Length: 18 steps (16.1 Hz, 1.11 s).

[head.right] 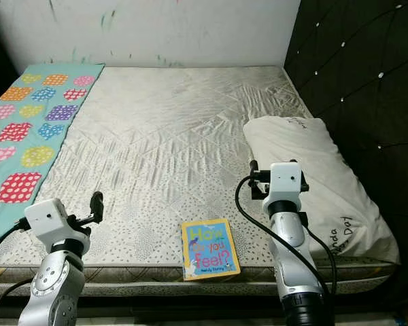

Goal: Clean up the room

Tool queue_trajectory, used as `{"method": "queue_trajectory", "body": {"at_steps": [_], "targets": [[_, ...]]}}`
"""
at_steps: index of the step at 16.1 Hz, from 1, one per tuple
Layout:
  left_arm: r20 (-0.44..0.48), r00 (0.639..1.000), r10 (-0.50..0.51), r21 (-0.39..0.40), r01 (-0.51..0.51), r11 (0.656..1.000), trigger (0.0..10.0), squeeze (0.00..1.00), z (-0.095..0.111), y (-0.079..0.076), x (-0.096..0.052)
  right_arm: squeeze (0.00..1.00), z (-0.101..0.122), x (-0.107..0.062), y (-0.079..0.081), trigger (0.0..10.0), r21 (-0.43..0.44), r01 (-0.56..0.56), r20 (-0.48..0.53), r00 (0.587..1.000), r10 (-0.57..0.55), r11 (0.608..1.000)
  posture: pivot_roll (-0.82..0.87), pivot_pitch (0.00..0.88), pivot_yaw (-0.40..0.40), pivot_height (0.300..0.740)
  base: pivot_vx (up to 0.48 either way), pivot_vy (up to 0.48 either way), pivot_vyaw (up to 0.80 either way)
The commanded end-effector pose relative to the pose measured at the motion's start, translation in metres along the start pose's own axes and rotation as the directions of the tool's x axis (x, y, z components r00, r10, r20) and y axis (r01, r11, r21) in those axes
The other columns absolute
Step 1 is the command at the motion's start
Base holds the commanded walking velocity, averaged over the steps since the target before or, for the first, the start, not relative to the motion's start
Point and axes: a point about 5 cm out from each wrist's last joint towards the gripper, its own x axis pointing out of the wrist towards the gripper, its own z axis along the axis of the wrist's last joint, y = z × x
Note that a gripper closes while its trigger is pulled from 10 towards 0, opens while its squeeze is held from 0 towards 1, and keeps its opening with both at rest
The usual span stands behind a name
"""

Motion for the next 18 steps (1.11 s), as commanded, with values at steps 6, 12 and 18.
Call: {"method": "queue_trajectory", "body": {"at_steps": [6,12,18], "targets": [[-0.039,0.999,-0.004,0.015,0.005,1.000,10.0,0.00,-0.0050,-0.0001,-0.0007,0.00,-0.0017,0.0002,-0.0058,10.0,0.010,0.024,-0.020,1.000,-0.024,1.000,0.03,0.000,0.023,0.740,0.000,0.000,0.00],[-0.035,0.999,-0.001,0.023,0.001,1.000,10.0,0.00,-0.0034,-0.0005,-0.0003,0.00,-0.0006,0.0007,-0.0058,10.0,-0.001,0.024,-0.017,1.000,-0.024,1.000,0.02,0.000,0.023,0.740,0.000,0.000,0.00],[-0.030,0.999,-0.016,-0.006,0.015,1.000,10.0,0.00,-0.0030,-0.0018,-0.0007,0.00,-0.0018,0.0007,-0.0052,10.0,0.022,0.021,-0.028,0.999,-0.020,1.000,0.02,0.000,0.023,0.740,0.000,0.099,0.00]]}}
